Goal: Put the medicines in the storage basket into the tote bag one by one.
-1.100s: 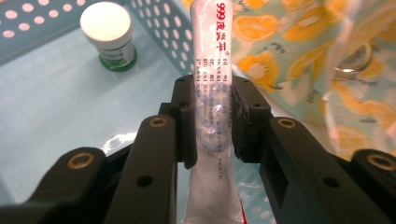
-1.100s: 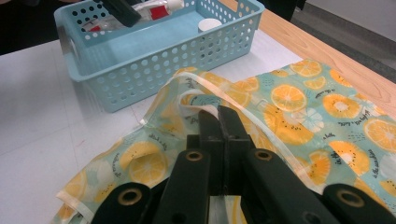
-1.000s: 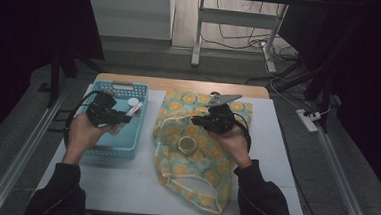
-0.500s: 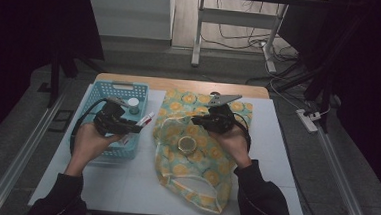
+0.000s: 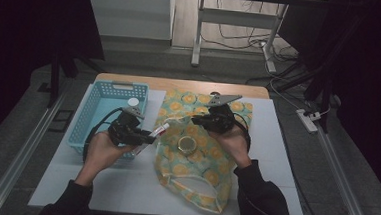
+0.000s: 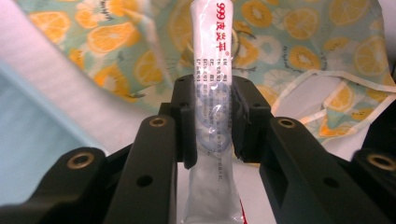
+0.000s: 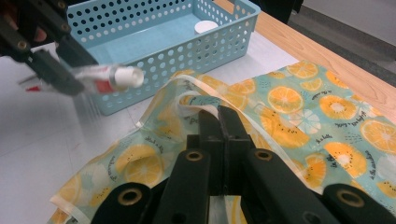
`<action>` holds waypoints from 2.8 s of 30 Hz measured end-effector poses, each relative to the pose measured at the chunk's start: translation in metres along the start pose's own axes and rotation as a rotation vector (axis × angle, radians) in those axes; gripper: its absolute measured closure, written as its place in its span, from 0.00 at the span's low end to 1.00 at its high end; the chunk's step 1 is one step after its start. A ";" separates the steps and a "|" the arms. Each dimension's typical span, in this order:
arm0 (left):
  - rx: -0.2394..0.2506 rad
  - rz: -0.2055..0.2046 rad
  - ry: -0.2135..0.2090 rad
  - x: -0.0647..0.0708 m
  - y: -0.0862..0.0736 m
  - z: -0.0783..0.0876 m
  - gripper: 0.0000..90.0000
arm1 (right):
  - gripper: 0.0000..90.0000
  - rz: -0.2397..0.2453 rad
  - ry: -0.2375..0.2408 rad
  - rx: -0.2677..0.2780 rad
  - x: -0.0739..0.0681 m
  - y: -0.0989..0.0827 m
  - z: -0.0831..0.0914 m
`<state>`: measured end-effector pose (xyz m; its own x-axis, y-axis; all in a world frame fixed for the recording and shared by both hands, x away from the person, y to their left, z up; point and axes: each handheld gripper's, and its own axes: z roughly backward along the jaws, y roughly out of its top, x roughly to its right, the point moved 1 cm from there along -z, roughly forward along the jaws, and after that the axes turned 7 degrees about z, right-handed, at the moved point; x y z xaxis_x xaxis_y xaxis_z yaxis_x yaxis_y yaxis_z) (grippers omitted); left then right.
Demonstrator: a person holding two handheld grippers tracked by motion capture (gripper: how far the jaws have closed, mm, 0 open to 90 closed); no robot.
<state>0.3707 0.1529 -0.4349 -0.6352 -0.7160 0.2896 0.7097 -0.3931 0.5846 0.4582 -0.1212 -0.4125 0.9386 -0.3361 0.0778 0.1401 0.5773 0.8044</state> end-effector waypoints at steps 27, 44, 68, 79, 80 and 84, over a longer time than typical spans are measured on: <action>-0.035 -0.065 -0.008 0.031 0.037 -0.071 0.81 | 1.00 0.014 0.005 0.013 -0.005 0.004 0.000; 0.006 -0.064 0.033 0.025 0.053 -0.097 0.81 | 1.00 0.015 0.008 0.008 -0.006 0.003 -0.003; 0.002 -0.027 0.113 0.004 0.061 -0.125 0.81 | 1.00 0.000 0.003 -0.015 -0.003 -0.002 -0.010; 0.043 -0.017 0.103 -0.001 0.062 -0.126 0.70 | 1.00 0.003 0.004 -0.019 -0.003 -0.003 -0.013; 0.046 -0.021 0.102 0.000 0.062 -0.124 0.69 | 1.00 0.002 0.005 -0.018 -0.003 -0.003 -0.013; 0.048 -0.036 0.088 0.001 0.062 -0.117 0.59 | 1.00 0.005 0.005 -0.016 -0.004 -0.003 -0.013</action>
<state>0.4495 0.0599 -0.4875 -0.6291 -0.7507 0.2016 0.6705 -0.3929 0.6293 0.4582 -0.1124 -0.4226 0.9409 -0.3295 0.0782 0.1409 0.5909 0.7943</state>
